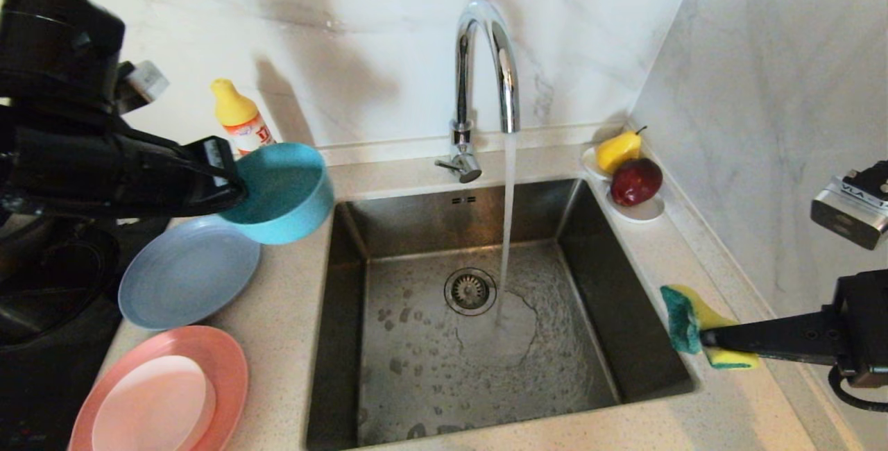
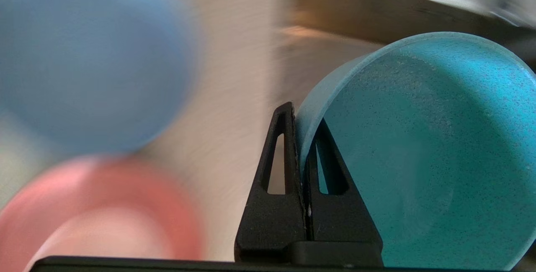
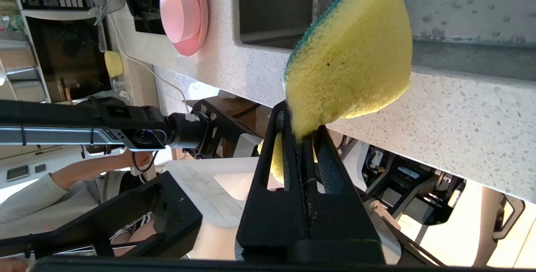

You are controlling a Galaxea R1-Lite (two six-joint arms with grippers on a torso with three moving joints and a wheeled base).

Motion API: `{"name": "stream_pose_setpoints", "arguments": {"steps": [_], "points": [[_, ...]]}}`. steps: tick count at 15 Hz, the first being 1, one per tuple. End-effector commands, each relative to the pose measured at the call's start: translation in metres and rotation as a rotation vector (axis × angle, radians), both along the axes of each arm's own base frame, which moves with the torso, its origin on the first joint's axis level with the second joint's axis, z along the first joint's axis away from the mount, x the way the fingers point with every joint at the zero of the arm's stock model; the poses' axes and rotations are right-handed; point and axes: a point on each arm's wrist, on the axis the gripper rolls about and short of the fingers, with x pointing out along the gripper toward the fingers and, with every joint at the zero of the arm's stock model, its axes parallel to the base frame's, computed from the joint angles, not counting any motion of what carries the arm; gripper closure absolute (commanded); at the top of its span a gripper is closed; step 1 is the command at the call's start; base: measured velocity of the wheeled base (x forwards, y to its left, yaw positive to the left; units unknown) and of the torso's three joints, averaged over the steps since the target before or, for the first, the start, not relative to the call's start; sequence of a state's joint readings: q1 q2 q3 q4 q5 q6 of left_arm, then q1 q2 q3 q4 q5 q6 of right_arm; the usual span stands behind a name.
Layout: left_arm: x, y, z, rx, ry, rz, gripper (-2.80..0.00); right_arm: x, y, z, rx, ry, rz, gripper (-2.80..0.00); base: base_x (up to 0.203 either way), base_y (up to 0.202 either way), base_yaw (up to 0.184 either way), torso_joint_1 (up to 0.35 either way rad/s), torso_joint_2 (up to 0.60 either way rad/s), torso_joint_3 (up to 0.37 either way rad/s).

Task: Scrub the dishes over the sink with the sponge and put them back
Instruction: Place the bowl on the table

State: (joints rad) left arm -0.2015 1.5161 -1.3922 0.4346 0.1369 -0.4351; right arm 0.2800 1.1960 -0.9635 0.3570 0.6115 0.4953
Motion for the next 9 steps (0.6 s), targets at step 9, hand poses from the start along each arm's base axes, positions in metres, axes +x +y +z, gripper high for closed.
{"name": "stream_pose_setpoints", "arguments": {"steps": [9], "points": [[-0.015,0.146,-0.003,-0.083,0.103,0.622,0.00,0.002,0.001,-0.011,-0.012,0.032,0.004,0.00,0.000,0.000,0.000,0.000,0.00,0.000]]}}
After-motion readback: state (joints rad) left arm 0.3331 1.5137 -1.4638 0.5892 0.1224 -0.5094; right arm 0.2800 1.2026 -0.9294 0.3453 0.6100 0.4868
